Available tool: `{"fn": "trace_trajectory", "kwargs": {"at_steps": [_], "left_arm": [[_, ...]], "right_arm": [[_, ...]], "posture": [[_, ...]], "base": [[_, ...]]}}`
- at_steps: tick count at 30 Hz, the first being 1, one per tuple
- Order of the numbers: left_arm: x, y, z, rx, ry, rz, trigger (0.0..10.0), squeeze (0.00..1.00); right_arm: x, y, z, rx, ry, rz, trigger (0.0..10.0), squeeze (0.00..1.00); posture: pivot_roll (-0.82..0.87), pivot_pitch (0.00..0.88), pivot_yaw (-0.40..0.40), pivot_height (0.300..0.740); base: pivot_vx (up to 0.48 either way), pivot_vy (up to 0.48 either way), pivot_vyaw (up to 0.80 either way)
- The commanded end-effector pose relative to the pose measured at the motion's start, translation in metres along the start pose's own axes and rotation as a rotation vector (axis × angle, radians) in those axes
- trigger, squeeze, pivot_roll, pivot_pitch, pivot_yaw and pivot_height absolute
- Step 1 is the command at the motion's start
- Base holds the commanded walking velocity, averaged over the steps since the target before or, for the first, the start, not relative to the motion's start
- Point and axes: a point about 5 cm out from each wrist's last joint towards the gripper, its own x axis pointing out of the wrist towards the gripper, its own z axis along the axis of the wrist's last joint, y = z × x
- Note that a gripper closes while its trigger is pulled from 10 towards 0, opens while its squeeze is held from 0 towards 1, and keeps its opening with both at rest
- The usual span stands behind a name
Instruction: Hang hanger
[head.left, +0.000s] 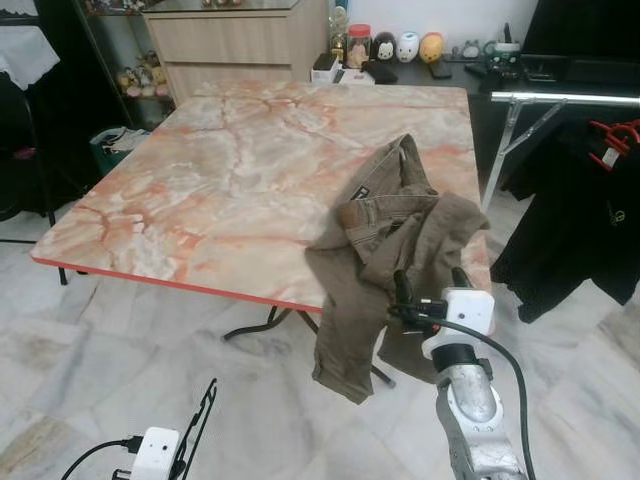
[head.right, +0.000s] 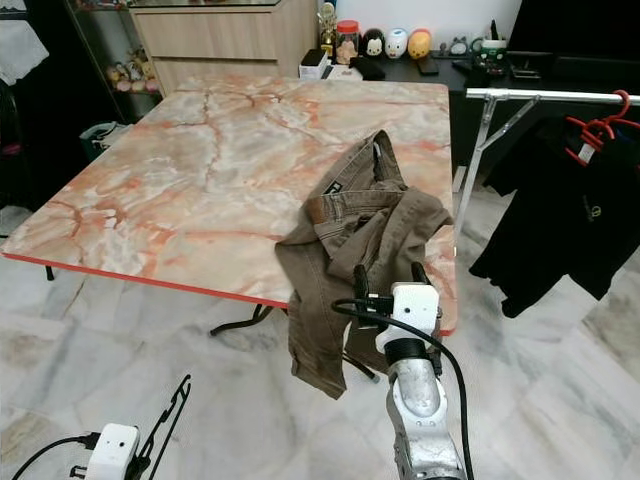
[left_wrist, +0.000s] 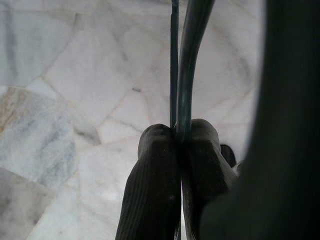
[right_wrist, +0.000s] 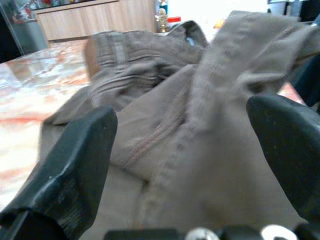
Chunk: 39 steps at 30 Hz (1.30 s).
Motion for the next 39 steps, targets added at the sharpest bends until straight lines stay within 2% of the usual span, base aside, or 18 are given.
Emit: {"fn": "trace_trajectory", "kwargs": {"at_steps": [1, 12, 22, 26, 36, 39], "left_arm": [[-0.002, 0.005, -0.004, -0.002, 0.026, 0.018, 10.0, 0.00], [-0.002, 0.006, -0.007, 0.002, 0.038, 0.020, 10.0, 0.00], [-0.008, 0.026, -0.011, -0.004, 0.061, 0.048, 10.0, 0.00], [-0.007, 0.021, -0.010, 0.005, 0.058, 0.041, 10.0, 0.00], [-0.004, 0.010, -0.010, 0.002, 0.044, 0.031, 10.0, 0.00], [-0.005, 0.010, -0.011, 0.001, 0.043, 0.032, 10.0, 0.00]], "right_arm": [[0.001, 0.004, 0.002, 0.004, 0.001, 0.006, 10.0, 0.00], [0.001, 0.003, 0.004, 0.004, -0.004, -0.008, 10.0, 0.00], [0.001, 0.003, 0.002, 0.006, 0.007, -0.013, 10.0, 0.00], [-0.001, 0.002, -0.001, 0.004, 0.016, -0.021, 10.0, 0.00], [-0.022, -0.012, -0.024, -0.013, 0.104, -0.068, 10.0, 0.00], [-0.036, -0.023, -0.039, -0.030, 0.165, -0.104, 10.0, 0.00]], "posture": [[0.13, 0.000, 0.057, 0.740], [0.13, 0.000, 0.059, 0.740], [0.13, 0.006, 0.058, 0.740], [0.13, 0.006, 0.058, 0.740], [0.13, 0.009, 0.053, 0.740], [0.13, 0.013, 0.052, 0.740]], "base": [[0.000, 0.371, -0.76], [0.000, 0.374, -0.14], [0.000, 0.362, 0.00], [0.000, 0.082, 0.00], [0.000, 0.000, 0.00], [0.000, 0.000, 0.00]]}}
